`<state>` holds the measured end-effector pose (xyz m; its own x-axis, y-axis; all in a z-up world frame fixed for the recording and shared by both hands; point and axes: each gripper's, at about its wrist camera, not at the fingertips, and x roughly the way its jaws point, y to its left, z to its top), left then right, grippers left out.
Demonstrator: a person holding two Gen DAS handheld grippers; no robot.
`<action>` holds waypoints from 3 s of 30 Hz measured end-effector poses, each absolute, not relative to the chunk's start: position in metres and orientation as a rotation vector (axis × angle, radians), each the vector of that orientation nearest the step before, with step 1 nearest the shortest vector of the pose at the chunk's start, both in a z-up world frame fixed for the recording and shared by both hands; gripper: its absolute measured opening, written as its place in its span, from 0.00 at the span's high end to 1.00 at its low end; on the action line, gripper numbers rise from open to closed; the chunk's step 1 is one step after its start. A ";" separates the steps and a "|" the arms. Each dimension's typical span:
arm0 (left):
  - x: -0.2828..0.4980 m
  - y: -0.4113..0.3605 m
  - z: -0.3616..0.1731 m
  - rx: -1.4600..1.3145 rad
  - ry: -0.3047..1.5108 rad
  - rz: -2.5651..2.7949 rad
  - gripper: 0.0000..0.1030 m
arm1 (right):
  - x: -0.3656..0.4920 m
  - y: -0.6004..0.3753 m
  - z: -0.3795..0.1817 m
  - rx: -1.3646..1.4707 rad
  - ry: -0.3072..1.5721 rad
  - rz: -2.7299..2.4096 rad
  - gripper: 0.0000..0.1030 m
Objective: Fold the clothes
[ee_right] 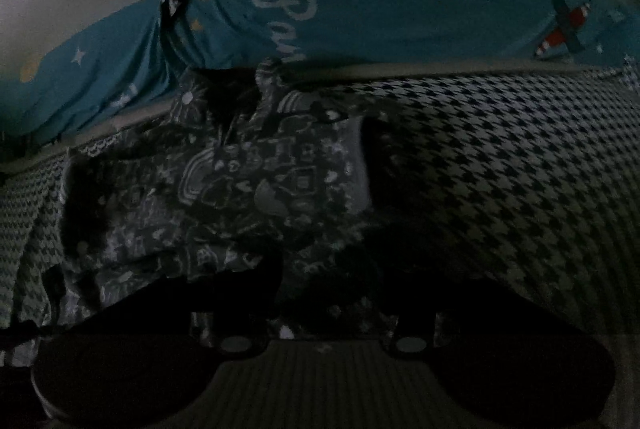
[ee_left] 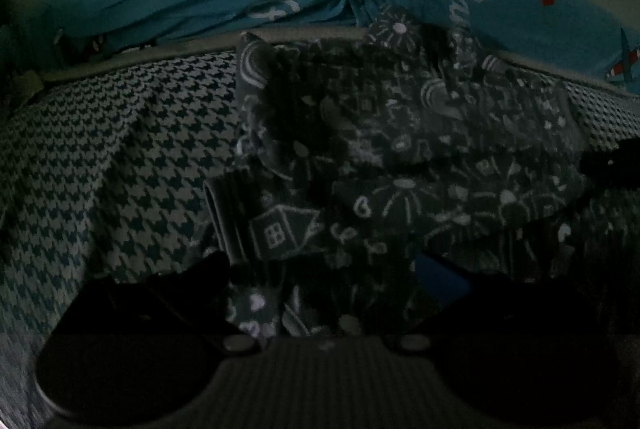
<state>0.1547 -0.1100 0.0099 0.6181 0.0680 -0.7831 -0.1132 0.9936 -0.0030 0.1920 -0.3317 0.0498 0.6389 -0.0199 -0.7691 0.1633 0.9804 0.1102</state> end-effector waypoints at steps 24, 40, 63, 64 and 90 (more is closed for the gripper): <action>0.102 -0.101 0.000 -0.057 0.895 0.126 0.00 | 0.104 -0.330 0.025 0.294 0.933 -0.214 0.50; 0.082 -0.099 -0.008 -0.059 0.912 0.134 0.00 | 0.084 -0.316 0.013 0.200 0.917 -0.219 0.45; 0.080 -0.097 -0.013 -0.069 0.905 0.128 0.00 | 0.074 -0.312 0.008 0.165 0.872 -0.210 0.44; 0.080 -0.097 -0.014 -0.068 0.905 0.128 0.00 | 0.074 -0.312 0.008 0.164 0.873 -0.209 0.43; 0.079 -0.097 -0.016 -0.067 0.903 0.122 0.00 | 0.070 -0.312 0.006 0.154 0.854 -0.190 0.43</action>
<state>0.0793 -0.0968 -0.0159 0.6126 0.0778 -0.7866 -0.1342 0.9909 -0.0065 0.0698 -0.3120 0.0060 0.6419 -0.1049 -0.7596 0.2276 0.9720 0.0581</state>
